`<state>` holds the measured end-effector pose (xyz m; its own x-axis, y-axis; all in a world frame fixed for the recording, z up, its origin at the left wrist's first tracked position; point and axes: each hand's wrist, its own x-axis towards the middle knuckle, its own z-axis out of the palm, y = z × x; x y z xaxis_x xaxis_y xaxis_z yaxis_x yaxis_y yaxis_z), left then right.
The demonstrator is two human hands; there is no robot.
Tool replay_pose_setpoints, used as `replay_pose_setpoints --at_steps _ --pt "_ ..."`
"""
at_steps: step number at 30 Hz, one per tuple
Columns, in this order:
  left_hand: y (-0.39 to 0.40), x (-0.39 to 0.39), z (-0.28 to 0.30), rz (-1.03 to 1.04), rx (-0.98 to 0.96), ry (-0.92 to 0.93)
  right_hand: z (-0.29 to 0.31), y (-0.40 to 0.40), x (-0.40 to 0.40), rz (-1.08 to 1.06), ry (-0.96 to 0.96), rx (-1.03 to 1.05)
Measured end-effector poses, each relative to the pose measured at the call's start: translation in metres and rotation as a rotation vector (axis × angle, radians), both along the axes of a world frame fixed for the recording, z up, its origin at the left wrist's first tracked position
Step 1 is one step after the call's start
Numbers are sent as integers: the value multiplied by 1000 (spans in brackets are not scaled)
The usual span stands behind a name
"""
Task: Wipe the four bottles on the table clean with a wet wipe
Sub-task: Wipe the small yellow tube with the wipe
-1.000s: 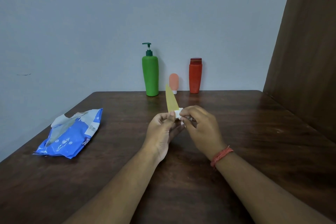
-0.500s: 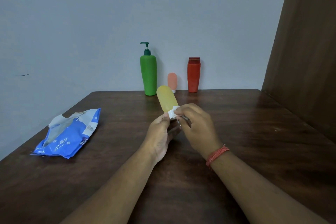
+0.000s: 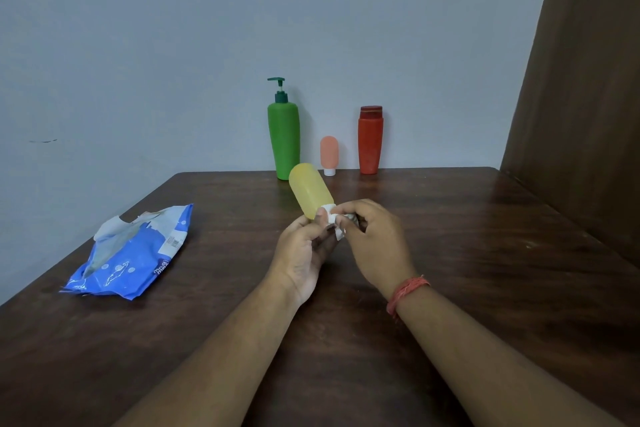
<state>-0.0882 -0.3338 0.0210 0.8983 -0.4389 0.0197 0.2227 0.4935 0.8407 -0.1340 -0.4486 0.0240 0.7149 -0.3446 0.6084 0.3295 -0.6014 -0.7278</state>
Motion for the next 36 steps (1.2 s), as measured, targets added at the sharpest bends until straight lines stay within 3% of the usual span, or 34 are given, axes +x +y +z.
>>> replay_pose_setpoints --at_steps 8,10,14,19,23,27,33,36 --pt "-3 -1 -2 39 17 -108 -3 1 2 172 88 735" --pt "-3 2 -5 64 29 -120 -2 2 -1 226 108 834" --pt "-2 7 -8 93 79 -127 -4 5 -1 278 183 837" --pt "-7 7 -14 94 170 -177 -4 -4 4 124 43 845" --pt "-5 9 -12 152 229 -221 -7 3 -2 295 197 924" --pt "-3 13 -14 155 321 -285 0 -1 -1 231 51 951" --pt "1 15 -12 149 378 -305 -8 0 -1 359 224 989" --pt "4 16 -10 115 446 -366 -6 -3 1 267 159 990"
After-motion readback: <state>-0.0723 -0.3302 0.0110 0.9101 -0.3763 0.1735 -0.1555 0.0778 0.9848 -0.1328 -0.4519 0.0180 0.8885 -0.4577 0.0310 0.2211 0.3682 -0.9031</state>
